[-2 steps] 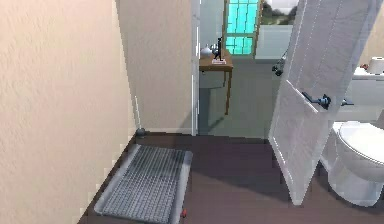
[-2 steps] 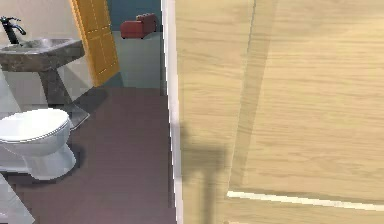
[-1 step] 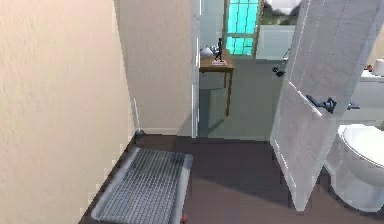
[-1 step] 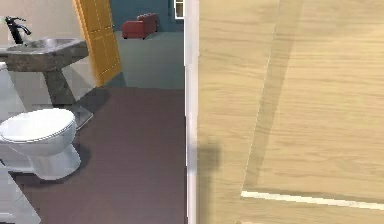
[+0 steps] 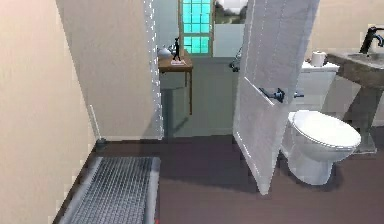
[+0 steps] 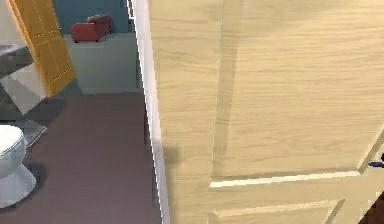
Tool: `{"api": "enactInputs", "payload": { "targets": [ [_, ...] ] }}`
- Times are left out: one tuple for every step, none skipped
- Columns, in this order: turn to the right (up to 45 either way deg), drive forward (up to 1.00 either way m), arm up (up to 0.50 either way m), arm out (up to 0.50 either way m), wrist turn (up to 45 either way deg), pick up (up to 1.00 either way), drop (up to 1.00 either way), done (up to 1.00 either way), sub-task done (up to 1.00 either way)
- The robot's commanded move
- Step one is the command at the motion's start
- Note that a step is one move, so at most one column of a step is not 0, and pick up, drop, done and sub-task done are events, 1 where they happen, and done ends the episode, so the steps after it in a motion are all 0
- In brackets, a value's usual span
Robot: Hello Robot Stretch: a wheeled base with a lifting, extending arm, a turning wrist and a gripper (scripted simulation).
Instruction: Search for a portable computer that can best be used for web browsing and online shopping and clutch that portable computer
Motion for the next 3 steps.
{"api": "enactInputs", "payload": {
  "targets": [
    [0.0,1.00,0.00,0.00,0.0,0.00,0.00,0.00,0.00],
    [0.0,1.00,0.00,0.00,0.0,0.00,0.00,0.00,0.00],
    [9.0,0.00,0.00,0.00,0.0,0.00,0.00,0.00,0.00]
  ]
}}
